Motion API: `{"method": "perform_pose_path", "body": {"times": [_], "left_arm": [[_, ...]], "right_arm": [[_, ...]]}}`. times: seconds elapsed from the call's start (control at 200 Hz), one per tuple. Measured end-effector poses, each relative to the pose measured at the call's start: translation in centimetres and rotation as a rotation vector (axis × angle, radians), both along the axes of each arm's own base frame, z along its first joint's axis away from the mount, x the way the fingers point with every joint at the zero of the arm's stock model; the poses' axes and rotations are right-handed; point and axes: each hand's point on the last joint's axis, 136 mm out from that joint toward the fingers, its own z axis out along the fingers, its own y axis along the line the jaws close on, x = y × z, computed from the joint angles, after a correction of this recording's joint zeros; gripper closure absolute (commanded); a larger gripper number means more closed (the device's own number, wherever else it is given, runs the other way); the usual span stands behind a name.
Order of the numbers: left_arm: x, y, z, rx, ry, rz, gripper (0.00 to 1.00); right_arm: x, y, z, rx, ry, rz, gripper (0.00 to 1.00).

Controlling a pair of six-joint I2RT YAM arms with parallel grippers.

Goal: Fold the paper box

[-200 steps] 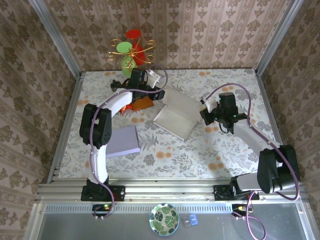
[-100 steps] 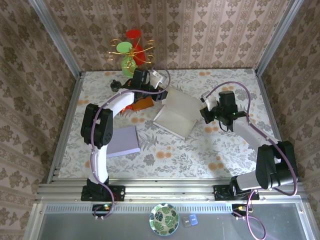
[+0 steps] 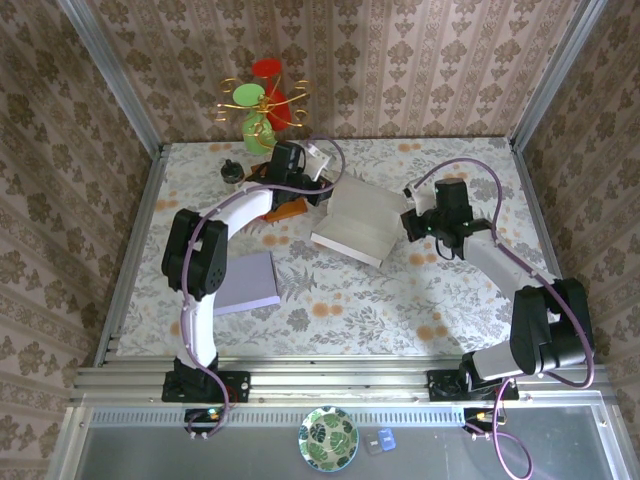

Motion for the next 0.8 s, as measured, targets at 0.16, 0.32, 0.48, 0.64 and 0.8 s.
{"method": "perform_pose_path", "body": {"times": [0.16,0.32,0.48,0.64,0.8], "left_arm": [[-0.1,0.4,0.4,0.032,-0.005,0.107,1.00],[-0.1,0.5,1.4,0.033,-0.010,0.226,1.00],[-0.1,0.1,1.9,0.007,0.013,0.326,1.00],[0.4,0.1,2.1,-0.055,0.045,0.396,1.00],[0.8,-0.3,2.7,-0.121,0.036,0.418,1.00]], "right_arm": [[0.5,0.6,0.7,0.012,0.006,-0.106,1.00],[1.1,0.6,1.0,0.042,0.012,-0.244,1.00],[2.3,0.0,1.0,0.074,0.004,-0.396,1.00],[3.6,0.0,1.5,0.111,-0.032,-0.501,1.00],[4.8,-0.2,2.9,0.166,-0.105,-0.565,1.00]]}}
